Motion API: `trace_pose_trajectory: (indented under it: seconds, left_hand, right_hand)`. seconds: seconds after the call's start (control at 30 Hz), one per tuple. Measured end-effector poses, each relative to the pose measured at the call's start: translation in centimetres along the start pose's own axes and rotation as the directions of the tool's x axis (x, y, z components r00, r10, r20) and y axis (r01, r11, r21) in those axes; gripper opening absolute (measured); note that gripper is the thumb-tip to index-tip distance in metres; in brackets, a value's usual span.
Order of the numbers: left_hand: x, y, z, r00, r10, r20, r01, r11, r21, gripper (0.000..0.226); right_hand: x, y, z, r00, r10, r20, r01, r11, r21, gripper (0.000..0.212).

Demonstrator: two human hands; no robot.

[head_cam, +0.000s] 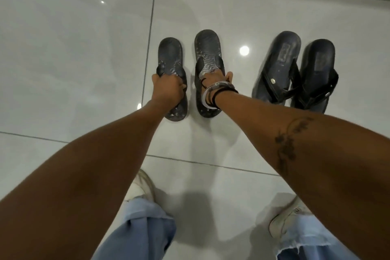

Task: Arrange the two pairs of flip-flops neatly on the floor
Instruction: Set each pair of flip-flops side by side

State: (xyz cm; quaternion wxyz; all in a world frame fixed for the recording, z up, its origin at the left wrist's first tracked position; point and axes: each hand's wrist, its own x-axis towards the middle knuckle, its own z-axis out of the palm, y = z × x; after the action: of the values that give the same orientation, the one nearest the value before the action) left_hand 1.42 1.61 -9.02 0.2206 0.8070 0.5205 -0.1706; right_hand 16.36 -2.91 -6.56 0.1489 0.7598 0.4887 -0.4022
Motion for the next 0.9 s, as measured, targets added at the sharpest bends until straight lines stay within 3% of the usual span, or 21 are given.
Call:
trace_pose_trajectory:
  seconds: [0.07,0.17,0.23,0.4,0.5,0.57,0.63,0.77,0.9]
  left_hand:
    - [-0.1,0.1,-0.3,1.000,0.001,0.016,-0.001,1.000,-0.012,0.021]
    - [-0.3,0.6,-0.4,0.998,0.038,-0.043,-0.038,0.999,-0.007,0.029]
    - [-0.5,1.4,-0.9,0.995,0.087,-0.049,-0.085,0.995,0.046,0.034]
    - [0.2,3.2,-1.8,0.998,0.061,-0.030,-0.058,0.996,0.073,0.040]
    - [0.8,4.3,-2.2,0.999,0.013,-0.045,-0.010,0.998,0.058,0.042]
    - [1.3,5.2,-2.6,1.000,-0.016,-0.001,0.016,0.996,0.086,0.042]
    - [1.8,6.0,-2.7,0.998,-0.048,0.047,0.042,0.991,0.124,0.029]
    - [2.6,7.2,-2.5,0.981,-0.186,0.053,0.182,0.981,0.068,0.011]
    - [2.9,7.4,-2.5,0.955,-0.290,0.057,0.289,0.957,0.032,0.010]
  right_hand:
    - [-0.3,-0.8,1.4,1.000,0.009,0.030,-0.008,0.999,-0.041,0.038]
    - [-1.1,-1.3,2.7,0.998,-0.042,-0.039,0.037,0.990,-0.137,0.032]
    - [-1.4,-1.3,2.9,0.994,-0.072,-0.087,0.069,0.997,-0.044,0.033]
    - [-2.2,0.6,3.2,0.897,-0.138,-0.420,0.194,0.976,0.095,0.033]
    - [-1.9,3.0,3.0,0.823,-0.027,-0.567,0.139,0.978,0.157,0.035]
    - [-1.3,5.3,2.7,0.857,0.081,-0.509,0.009,0.985,0.173,0.049]
    - [-0.4,7.5,2.6,0.921,0.151,-0.358,-0.102,0.983,0.151,0.065]
    - [1.5,9.5,2.0,0.988,0.106,-0.115,-0.105,0.994,0.016,0.093]
    - [2.7,8.5,1.9,0.986,0.160,-0.051,-0.160,0.987,0.007,0.105]
